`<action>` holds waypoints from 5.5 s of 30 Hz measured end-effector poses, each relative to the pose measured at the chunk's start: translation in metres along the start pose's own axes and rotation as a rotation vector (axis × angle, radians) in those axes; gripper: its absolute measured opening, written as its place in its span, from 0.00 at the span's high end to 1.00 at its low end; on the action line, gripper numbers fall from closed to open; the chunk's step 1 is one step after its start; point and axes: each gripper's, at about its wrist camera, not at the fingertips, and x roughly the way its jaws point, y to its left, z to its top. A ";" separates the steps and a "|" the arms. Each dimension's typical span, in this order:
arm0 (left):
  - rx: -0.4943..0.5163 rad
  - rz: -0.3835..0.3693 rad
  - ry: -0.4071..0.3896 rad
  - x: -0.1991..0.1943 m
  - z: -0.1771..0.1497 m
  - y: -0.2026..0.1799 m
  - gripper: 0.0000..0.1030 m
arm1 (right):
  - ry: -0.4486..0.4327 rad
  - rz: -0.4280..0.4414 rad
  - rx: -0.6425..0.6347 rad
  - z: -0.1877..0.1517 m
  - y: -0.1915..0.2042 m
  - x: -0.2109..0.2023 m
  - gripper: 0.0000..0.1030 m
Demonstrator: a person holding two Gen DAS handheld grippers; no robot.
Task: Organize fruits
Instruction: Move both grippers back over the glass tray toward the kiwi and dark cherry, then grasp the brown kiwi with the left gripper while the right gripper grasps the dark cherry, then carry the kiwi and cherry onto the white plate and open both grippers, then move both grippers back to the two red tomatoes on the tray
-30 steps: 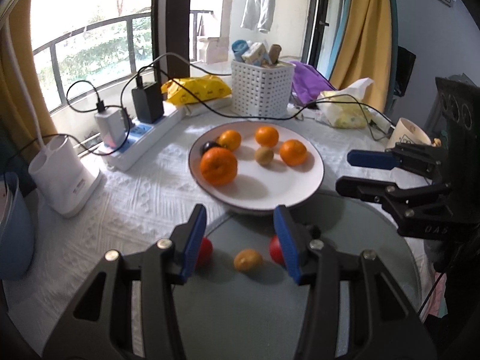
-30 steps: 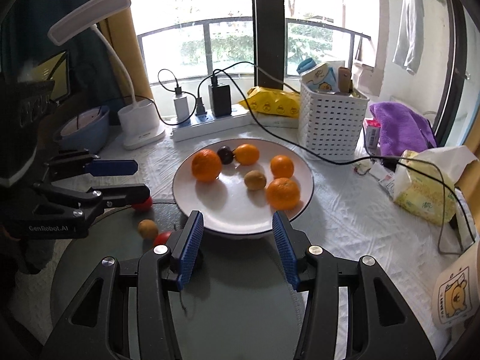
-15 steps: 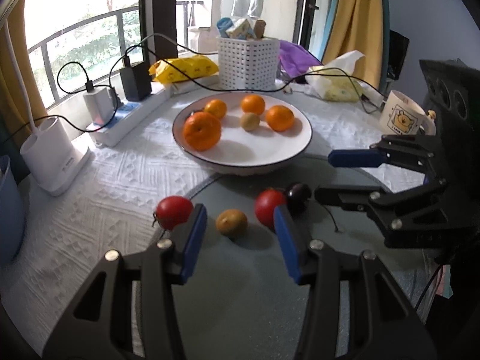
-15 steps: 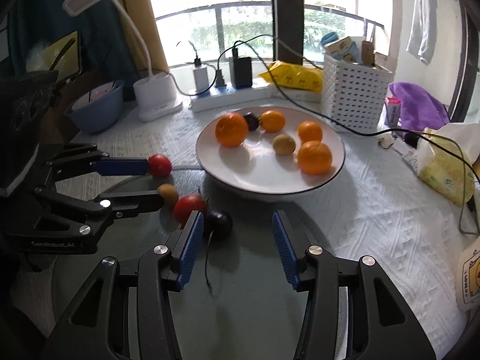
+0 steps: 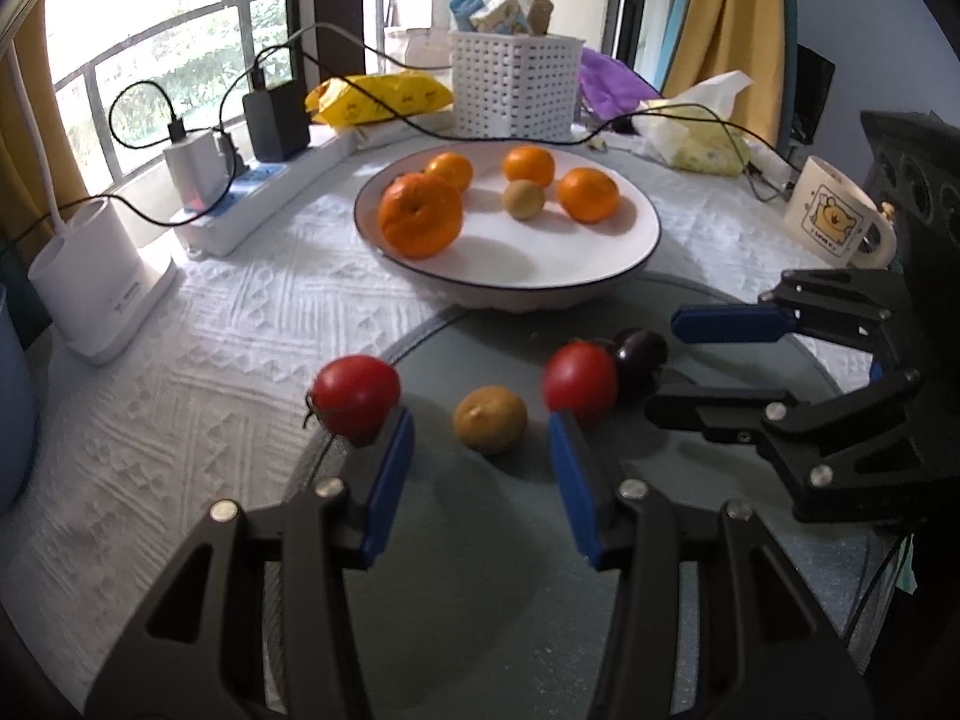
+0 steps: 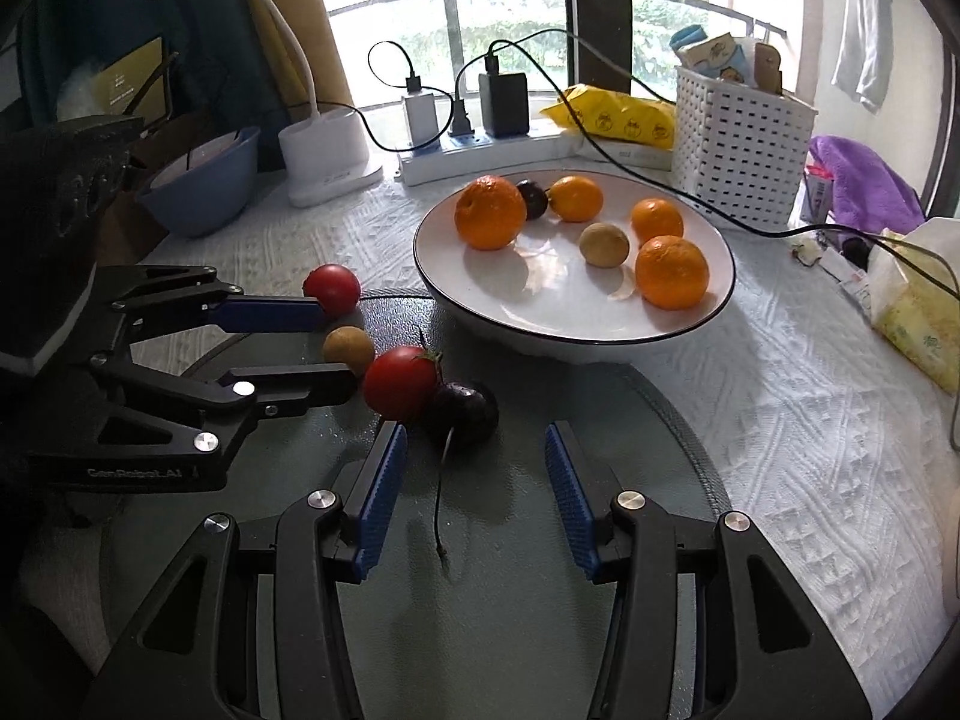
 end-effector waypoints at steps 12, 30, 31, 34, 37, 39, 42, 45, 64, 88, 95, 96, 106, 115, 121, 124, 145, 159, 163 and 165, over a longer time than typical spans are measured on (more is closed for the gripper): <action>0.021 0.002 0.019 0.007 0.000 -0.004 0.54 | 0.032 0.020 0.031 0.006 -0.003 0.012 0.58; 0.022 -0.007 0.009 0.005 -0.001 -0.005 0.74 | 0.001 -0.002 0.050 0.002 -0.003 0.003 0.70; 0.022 -0.009 0.008 0.005 -0.002 -0.006 0.74 | 0.001 -0.002 0.052 0.001 -0.003 0.003 0.70; 0.027 -0.012 0.001 0.003 -0.002 -0.006 0.74 | -0.002 -0.006 0.056 -0.002 -0.005 -0.001 0.70; 0.031 -0.018 -0.006 0.002 -0.002 -0.008 0.74 | -0.008 -0.012 0.059 -0.005 -0.006 -0.004 0.70; 0.036 -0.021 -0.008 0.001 -0.002 -0.009 0.74 | -0.014 -0.015 0.062 -0.005 -0.007 -0.007 0.70; 0.043 -0.025 -0.015 -0.002 -0.002 -0.011 0.74 | -0.025 -0.012 0.066 -0.005 -0.008 -0.011 0.70; 0.049 -0.020 -0.023 -0.005 -0.001 -0.012 0.74 | -0.041 -0.008 0.066 -0.005 -0.009 -0.016 0.70; 0.094 -0.007 -0.128 -0.031 0.040 -0.016 0.74 | -0.100 -0.040 0.052 0.009 -0.020 -0.037 0.70; 0.007 -0.055 -0.048 0.019 0.069 0.014 0.73 | -0.105 -0.070 0.062 0.049 -0.041 -0.010 0.70; -0.021 -0.051 -0.049 0.018 0.072 0.023 0.73 | -0.098 -0.061 0.057 0.062 -0.039 0.008 0.70; -0.021 -0.052 -0.049 0.017 0.072 0.023 0.73 | -0.094 -0.062 0.056 0.065 -0.038 0.011 0.70; -0.066 0.002 -0.086 -0.001 0.076 0.050 0.72 | -0.059 -0.056 0.034 0.074 -0.028 0.030 0.70; -0.065 0.030 -0.078 -0.006 0.070 0.058 0.71 | -0.051 -0.047 0.024 0.081 -0.016 0.039 0.70; -0.070 0.006 -0.081 -0.008 0.068 0.057 0.71 | -0.084 -0.051 0.034 0.078 -0.013 0.024 0.65; -0.059 0.011 -0.085 -0.010 0.067 0.053 0.71 | -0.093 -0.047 0.037 0.071 -0.011 0.015 0.65; -0.078 0.029 -0.041 -0.006 0.033 0.041 0.52 | -0.089 -0.016 0.080 0.023 0.000 -0.017 0.64; -0.067 0.032 -0.002 0.002 0.019 0.040 0.52 | -0.028 0.022 0.074 0.011 0.019 0.004 0.64; -0.069 0.039 -0.001 0.003 0.017 0.041 0.52 | -0.018 0.026 0.070 0.012 0.020 0.009 0.63; -0.072 0.036 -0.001 0.004 0.015 0.042 0.52 | -0.009 0.023 0.072 0.012 0.019 0.013 0.63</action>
